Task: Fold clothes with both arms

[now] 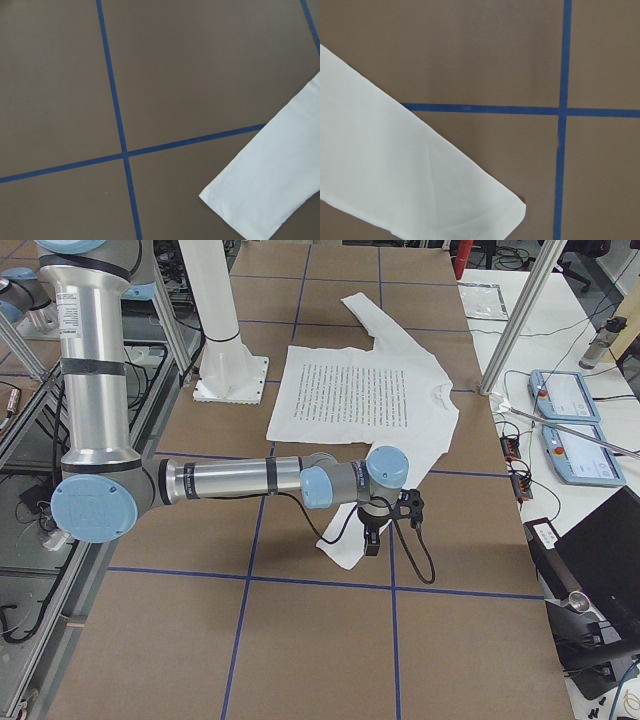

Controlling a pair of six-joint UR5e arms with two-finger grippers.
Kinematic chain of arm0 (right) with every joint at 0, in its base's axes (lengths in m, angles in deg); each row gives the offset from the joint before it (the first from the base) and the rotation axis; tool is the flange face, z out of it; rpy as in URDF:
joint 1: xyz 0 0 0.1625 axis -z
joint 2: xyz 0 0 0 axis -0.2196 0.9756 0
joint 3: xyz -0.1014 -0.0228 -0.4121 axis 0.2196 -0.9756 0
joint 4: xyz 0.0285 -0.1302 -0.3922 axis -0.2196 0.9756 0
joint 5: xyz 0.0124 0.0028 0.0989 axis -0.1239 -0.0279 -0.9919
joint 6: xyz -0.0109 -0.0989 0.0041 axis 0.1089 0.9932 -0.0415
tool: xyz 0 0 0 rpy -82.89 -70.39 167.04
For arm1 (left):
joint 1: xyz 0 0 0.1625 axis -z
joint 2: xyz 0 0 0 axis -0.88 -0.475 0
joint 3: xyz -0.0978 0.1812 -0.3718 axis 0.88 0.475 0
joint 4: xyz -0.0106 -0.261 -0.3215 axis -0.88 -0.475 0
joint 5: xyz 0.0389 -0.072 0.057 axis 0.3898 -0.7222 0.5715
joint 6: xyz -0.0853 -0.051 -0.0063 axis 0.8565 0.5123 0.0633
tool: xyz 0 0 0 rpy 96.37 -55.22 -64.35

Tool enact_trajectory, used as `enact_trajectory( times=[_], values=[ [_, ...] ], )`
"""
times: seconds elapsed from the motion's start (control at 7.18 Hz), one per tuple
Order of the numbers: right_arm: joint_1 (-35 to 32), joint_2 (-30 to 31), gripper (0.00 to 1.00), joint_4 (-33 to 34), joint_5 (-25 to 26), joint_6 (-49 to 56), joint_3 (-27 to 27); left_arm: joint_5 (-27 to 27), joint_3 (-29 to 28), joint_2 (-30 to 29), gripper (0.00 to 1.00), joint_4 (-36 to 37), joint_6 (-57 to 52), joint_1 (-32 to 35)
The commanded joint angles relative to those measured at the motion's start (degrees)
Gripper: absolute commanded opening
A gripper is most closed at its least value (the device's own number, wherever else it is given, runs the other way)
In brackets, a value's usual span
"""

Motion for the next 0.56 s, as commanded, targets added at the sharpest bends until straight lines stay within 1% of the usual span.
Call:
enact_trajectory(
  times=[0.0,0.14,0.28,0.42],
  values=[
    [0.37,0.0,1.0,0.06,0.0,-0.14,-0.14,-0.29,-0.06,-0.11,1.0,-0.79,0.34,-0.2],
    [0.9,0.0,1.0,-0.03,0.0,-0.14,-0.4,-0.56,0.38,-0.46,1.0,-0.88,0.52,-0.37],
    [1.34,0.61,1.0,-2.55,0.09,-0.22,-0.49,-0.48,-0.31,-0.46,1.0,-0.88,0.6,-0.63],
    [2.21,2.62,1.0,-7.28,0.35,-0.66,-0.84,-0.56,0.98,-0.38,0.99,-0.71,0.69,-0.81]
  ],
)
